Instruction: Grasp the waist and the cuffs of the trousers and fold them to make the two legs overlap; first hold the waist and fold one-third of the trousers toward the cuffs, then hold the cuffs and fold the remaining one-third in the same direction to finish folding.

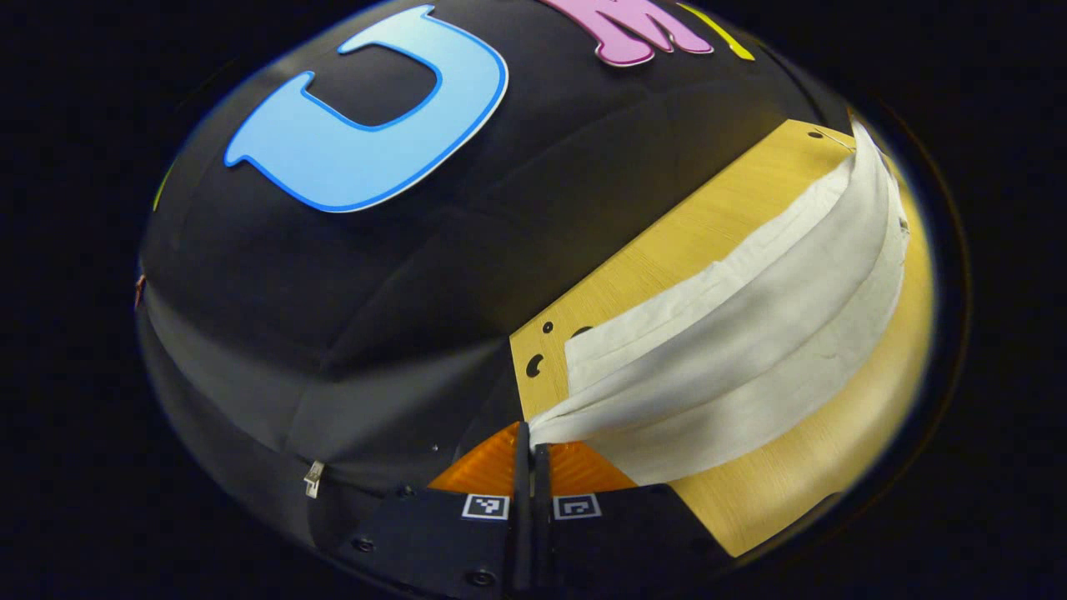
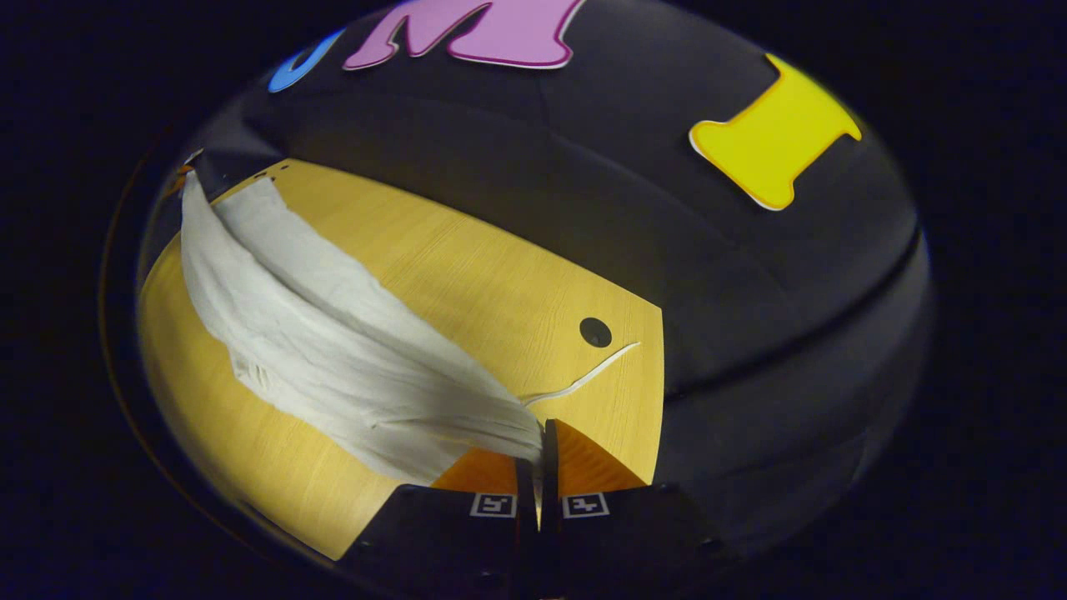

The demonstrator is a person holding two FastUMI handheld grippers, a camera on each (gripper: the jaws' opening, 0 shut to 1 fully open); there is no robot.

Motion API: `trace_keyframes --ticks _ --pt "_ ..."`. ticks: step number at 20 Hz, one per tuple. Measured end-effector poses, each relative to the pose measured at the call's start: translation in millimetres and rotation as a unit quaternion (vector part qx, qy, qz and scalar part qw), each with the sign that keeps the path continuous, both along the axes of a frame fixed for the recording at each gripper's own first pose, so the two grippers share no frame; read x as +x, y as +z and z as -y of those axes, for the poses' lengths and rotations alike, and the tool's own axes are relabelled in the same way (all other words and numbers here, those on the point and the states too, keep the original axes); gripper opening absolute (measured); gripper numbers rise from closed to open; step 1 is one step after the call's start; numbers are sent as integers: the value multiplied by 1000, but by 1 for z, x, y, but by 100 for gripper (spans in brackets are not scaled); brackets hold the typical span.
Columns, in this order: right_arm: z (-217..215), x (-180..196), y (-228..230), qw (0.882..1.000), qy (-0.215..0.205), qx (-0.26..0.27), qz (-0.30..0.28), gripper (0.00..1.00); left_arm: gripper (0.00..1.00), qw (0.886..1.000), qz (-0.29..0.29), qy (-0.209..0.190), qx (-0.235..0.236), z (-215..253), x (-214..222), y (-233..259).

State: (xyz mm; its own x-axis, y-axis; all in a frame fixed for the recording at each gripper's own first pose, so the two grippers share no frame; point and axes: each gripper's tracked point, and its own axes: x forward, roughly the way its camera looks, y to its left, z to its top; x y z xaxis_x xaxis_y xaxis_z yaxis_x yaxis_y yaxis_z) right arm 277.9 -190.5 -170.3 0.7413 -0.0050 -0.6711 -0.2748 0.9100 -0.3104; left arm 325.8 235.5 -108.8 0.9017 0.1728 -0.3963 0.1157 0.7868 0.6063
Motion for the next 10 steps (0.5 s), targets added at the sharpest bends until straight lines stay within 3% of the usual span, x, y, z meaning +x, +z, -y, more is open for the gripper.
trace_keyframes --ticks 5,8,10 --pt "-10 45 -44 998 -42 49 -19 5 5 998 -49 38 -14 -2 68 -53" --pt "-10 61 -73 992 -78 87 -40 5 5 997 -57 50 -12 8 91 -84" --pt "-3 63 -84 988 -104 104 -56 11 6 997 -58 47 -38 29 94 -97"
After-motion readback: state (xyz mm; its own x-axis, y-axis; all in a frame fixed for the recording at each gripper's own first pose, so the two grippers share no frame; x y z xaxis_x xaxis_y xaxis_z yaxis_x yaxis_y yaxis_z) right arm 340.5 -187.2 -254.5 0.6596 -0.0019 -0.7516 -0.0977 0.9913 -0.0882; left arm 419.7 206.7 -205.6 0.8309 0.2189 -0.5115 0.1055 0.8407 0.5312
